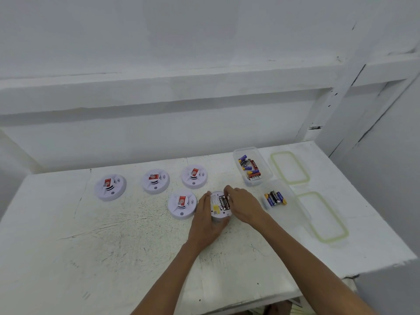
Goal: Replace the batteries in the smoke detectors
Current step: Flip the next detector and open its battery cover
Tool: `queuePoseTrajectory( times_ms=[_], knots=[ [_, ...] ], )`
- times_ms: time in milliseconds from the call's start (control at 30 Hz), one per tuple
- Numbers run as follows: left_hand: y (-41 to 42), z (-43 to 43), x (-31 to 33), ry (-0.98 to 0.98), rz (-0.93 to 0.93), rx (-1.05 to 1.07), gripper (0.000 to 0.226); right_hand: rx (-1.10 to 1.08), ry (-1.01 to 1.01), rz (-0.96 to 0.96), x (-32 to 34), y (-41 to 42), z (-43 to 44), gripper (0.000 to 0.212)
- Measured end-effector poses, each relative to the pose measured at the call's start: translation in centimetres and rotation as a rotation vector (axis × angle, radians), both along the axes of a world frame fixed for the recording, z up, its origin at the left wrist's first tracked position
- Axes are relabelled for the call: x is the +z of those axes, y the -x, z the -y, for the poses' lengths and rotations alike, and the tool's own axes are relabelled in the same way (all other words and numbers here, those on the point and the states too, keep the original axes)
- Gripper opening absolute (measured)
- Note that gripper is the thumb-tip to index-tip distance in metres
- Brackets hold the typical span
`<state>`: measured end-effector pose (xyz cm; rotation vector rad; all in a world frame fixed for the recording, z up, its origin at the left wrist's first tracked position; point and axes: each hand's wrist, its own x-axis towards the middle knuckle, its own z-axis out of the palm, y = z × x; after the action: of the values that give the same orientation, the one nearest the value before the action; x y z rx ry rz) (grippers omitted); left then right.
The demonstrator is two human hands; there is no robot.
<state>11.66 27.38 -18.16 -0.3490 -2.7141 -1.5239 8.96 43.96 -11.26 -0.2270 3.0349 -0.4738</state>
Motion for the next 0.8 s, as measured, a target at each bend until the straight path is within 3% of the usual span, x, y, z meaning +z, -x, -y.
queuePoseTrajectory(
  times_ms=[267,433,800],
  knots=[
    [0.0,-0.2,0.1,0.121,-0.047,-0.050,0.101,-0.006,-0.101,0.005,0.2,1.4,1.0,0.017],
    [-0.1,-0.3,-0.1,0.098,-0.039,-0.029,0.110,-0.025,0.009,0.017,0.1,2.1,1.3,0.022],
    [0.7,-0.9,1.5,-0.005,-0.045,-0.041,0.070,-0.137,0.349,-0.090,0.0,0.3,0.7,0.011]
  ],
)
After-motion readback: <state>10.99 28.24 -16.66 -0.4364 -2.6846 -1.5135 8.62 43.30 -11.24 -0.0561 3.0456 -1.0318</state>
